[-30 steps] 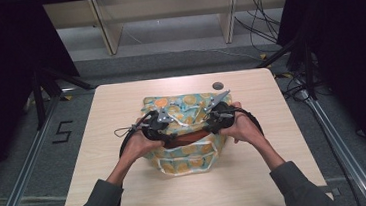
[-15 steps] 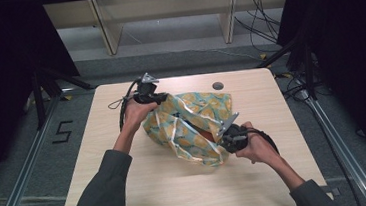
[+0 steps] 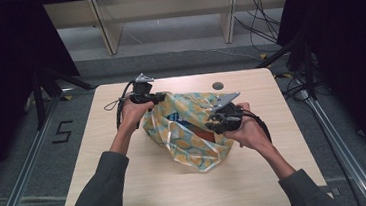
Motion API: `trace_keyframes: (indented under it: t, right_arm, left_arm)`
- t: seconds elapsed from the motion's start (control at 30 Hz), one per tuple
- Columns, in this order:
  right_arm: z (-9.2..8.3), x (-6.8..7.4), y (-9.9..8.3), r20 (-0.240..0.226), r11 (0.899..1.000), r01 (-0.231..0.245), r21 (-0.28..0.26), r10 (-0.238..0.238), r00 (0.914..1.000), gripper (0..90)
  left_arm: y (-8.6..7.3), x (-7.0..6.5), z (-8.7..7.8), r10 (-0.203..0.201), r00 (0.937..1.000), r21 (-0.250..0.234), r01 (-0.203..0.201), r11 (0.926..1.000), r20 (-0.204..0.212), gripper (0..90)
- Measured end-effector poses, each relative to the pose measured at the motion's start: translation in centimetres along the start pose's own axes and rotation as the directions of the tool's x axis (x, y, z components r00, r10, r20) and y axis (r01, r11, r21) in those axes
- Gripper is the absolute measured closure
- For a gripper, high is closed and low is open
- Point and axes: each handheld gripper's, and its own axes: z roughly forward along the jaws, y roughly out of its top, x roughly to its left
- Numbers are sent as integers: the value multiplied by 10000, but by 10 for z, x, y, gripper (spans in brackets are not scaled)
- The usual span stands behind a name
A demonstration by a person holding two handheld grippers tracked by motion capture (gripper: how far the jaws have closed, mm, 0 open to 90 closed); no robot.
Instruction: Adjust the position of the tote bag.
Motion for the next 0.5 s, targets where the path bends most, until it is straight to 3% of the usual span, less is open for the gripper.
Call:
trace_keyframes:
  t: [0.03,0.1,0.13,0.17,0.2,0.23,0.27,0.3,0.37,0.43,0.47,0.5]
  right_arm:
    - [6,-4,2,298,9998,-59,167,54,9995,597]
    - [17,-11,2,289,9956,-429,837,406,9988,532]
    - [25,-14,0,118,9951,-420,899,411,9991,588]
    - [29,-14,-3,-186,9944,-377,982,397,9990,727]
    - [33,-14,-5,-410,9946,-8,1034,51,9991,824]
    - [33,-16,-5,-326,9936,90,1129,-54,9995,885]
    - [32,-20,-3,-115,9967,167,792,-158,9998,899]
    - [27,-27,-1,55,9987,-260,439,258,9997,900]
    - [17,-49,1,1024,9953,-922,-304,948,9902,900]
    - [17,-70,-1,1118,9817,-1789,-653,1854,9763,900]
    - [23,-78,-3,1248,9785,-2002,-498,2050,9708,900]
    - [29,-82,-5,1358,9808,-1951,-2,1933,9717,900]
  left_arm:
    - [0,0,-1,23,10000,-19,-23,10000,28,879]
    - [0,0,-3,59,10000,-59,-59,10000,41,878]
    - [-1,0,-3,13,10000,-78,-13,10000,91,878]
    - [-2,1,-4,21,10000,-105,-20,9999,97,878]
    - [-2,1,-5,111,9999,-96,-110,9999,80,878]
    - [-3,1,-6,114,9999,-119,-114,9999,76,879]
    - [-4,1,-8,116,9999,-162,-115,9998,61,879]
    - [-5,3,-10,112,9999,-183,-110,9998,82,879]
    - [-7,5,-11,-18,9998,-254,24,9997,216,880]
    - [-8,2,-7,64,9993,-173,-57,9998,375,880]
    - [-8,-1,-3,209,9993,-114,-206,9997,313,880]
    - [-7,-4,1,366,9990,5,-367,9993,264,881]
